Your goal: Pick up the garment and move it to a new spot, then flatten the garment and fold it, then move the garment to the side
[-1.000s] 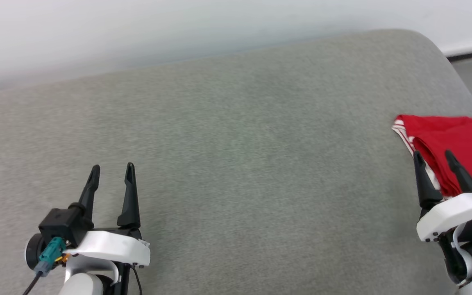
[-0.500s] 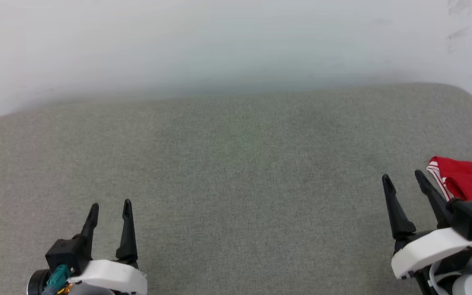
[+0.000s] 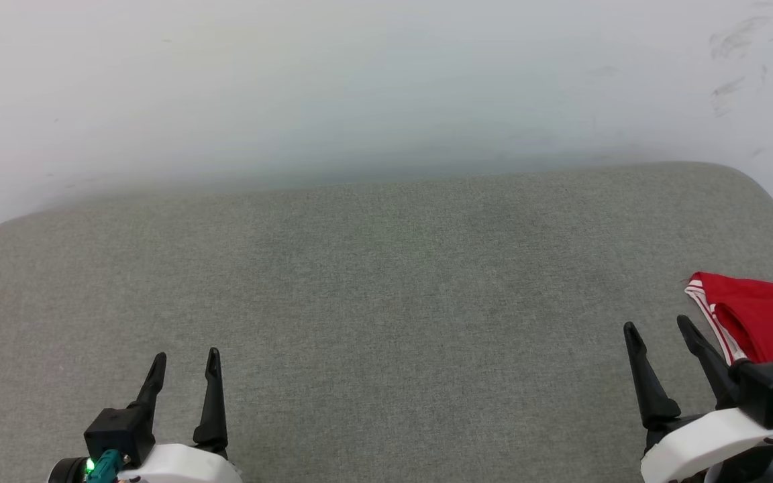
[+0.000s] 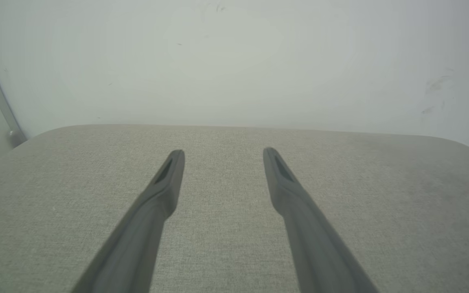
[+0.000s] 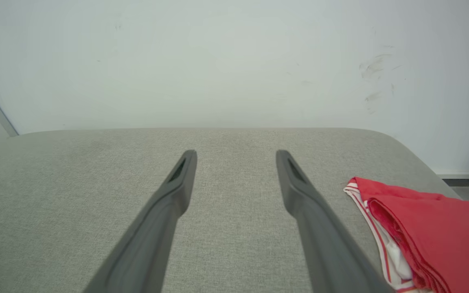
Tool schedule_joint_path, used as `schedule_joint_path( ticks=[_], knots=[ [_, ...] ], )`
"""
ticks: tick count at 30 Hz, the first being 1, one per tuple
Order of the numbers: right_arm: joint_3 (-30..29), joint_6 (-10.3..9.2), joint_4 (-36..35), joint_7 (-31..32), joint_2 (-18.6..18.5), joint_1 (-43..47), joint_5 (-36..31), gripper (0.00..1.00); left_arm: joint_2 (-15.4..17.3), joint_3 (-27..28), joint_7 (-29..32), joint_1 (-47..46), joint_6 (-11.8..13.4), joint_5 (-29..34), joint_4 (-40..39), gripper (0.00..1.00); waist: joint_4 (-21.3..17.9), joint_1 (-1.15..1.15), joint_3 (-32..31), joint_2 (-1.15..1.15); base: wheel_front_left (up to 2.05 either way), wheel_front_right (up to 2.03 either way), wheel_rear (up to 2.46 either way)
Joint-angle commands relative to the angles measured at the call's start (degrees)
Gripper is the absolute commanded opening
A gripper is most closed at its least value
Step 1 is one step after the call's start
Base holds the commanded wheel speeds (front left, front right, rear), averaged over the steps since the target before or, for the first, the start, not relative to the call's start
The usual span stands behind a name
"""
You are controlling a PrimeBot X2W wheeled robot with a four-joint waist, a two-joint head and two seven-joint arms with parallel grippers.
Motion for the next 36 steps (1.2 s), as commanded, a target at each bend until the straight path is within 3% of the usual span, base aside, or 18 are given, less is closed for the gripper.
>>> schedule_joint_path(
  ticks=[1,18,19,36],
  knots=[
    [0.01,-0.05,-0.27,-0.04,0.19,0.19,-0.27,1.00,0.20,-0.16,0.06,0.05,0.10,0.06,0.06,1.00,0.01,0.01,-0.07,0.00,0.00,0.00,0.00],
    [0.73,-0.04,0.59,0.02,-0.74,-1.57,0.38,1.00,0.33,-0.71,-0.15,-1.34,-0.36,-0.76,2.10,1.00,0.89,0.01,-0.17,0.00,0.00,0.00,0.00],
    [0.60,0.01,0.75,0.18,-0.53,-0.84,0.17,0.00,0.05,-0.80,0.10,-0.74,-0.09,-0.61,2.11,0.00,0.87,0.01,-0.17,0.00,0.00,0.00,0.00],
    [-1.05,0.00,4.92,1.24,0.39,-3.00,18.97,0.00,-2.46,3.10,4.87,-2.60,-3.25,-16.59,3.35,0.00,1.33,0.01,0.14,0.00,0.00,0.00,0.00]
  ],
)
